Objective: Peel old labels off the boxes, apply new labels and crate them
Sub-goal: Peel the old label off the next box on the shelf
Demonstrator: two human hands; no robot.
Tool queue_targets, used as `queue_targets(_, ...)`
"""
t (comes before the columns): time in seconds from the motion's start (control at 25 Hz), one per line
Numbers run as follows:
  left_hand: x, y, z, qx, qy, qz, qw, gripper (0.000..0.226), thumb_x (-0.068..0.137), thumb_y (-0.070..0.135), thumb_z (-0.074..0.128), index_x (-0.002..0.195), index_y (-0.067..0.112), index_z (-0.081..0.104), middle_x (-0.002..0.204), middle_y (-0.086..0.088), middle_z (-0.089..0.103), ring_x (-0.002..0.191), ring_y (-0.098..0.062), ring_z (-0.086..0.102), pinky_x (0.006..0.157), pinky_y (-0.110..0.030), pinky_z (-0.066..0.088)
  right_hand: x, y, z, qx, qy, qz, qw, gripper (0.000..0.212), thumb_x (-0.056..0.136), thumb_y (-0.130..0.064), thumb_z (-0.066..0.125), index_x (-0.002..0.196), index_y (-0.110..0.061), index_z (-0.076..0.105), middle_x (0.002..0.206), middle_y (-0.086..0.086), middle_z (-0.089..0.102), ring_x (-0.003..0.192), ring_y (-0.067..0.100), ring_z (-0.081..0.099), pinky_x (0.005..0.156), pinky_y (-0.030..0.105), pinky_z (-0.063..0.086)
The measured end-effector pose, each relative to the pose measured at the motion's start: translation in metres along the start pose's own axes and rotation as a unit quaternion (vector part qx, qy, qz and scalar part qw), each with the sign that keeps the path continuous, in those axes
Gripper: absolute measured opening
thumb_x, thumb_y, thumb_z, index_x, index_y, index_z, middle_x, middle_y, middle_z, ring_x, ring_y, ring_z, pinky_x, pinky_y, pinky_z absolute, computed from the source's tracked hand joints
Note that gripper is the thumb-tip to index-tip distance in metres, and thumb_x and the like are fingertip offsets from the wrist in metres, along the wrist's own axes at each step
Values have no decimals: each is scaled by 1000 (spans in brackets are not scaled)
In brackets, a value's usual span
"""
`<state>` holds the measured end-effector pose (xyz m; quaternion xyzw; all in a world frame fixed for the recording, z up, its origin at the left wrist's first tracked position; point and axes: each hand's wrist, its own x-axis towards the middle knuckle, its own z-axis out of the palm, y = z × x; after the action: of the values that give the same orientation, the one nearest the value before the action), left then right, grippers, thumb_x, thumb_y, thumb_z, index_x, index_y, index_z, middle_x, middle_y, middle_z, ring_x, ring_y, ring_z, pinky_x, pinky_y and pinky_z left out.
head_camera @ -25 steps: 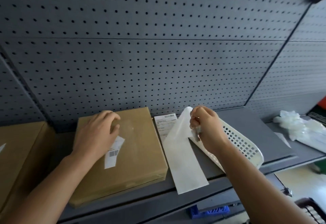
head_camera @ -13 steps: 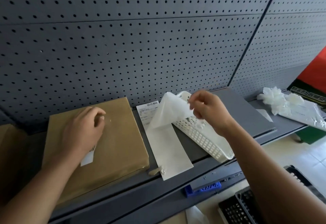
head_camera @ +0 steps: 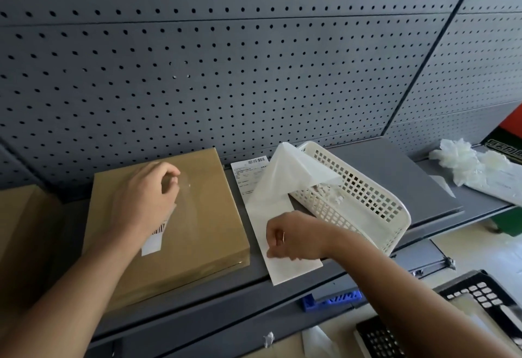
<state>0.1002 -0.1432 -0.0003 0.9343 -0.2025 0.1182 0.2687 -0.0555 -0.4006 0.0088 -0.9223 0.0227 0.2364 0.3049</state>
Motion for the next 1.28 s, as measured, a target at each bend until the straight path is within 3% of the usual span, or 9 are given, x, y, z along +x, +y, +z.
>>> queue_targets(0.2,-1,-11,-19,25,17,-20,999,7,97,22,61,100,27,63,104,17,59,61,-3,48,53,-26,34,1,-25,-38,97,90,-50,990,10,89,-20,69,84,-13,63,62,-15,64,54,7,62,56,23,52)
queue_targets(0.28,-4,-22,-29,42,25,-33,998,8,96,22,61,102,26,66,107,13,63,75,-7,52,59,-26,35,12,-42,-43,122,147,-80,978,7,89,-19,68,84,-15,64,67,-14,63,57,5,60,56,20,49)
queue_targets(0.4,-11,-39,-39,53,24,-43,997,10,97,26,61,103,27,69,113,11,65,102,-12,55,72,-30,41,36,-75,-39,62,199,-131,969,3,91,-21,65,91,-22,68,86,-10,67,71,1,58,63,10,44)
queue_targets(0.52,-20,-51,-44,42,14,-64,997,12,97,30,60,104,29,70,114,14,64,108,-12,54,78,-34,46,64,-109,-24,39,194,-168,966,11,93,-16,60,99,-21,68,96,-6,67,81,3,58,65,2,41)
queue_targets(0.64,-27,-58,-45,19,17,-68,997,14,96,30,62,107,28,71,116,14,63,110,-12,53,85,-37,50,92,-135,-11,28,186,-184,965,17,95,-13,54,100,-18,69,97,-5,68,83,6,60,66,8,46)
queue_targets(0.8,-34,-61,-40,-6,37,-69,997,14,97,30,60,108,29,69,114,16,61,112,-7,49,83,-35,51,124,-156,2,-12,181,-189,965,22,95,-14,49,95,-20,70,92,-9,70,78,7,62,72,26,53)
queue_targets(1.0,-36,-64,-36,3,53,-71,996,16,97,31,59,107,25,70,114,14,62,111,-7,49,77,-31,51,143,-165,7,-74,183,-161,967,27,96,-22,45,94,-35,69,91,-18,68,74,6,60,67,26,48)
queue_targets(1.28,-38,-67,-36,8,60,-67,996,15,96,28,60,104,21,71,112,9,63,108,-13,51,76,-35,52,149,-168,11,-94,191,-175,961,24,96,-26,47,94,-37,68,102,-22,66,90,7,61,78,30,51)
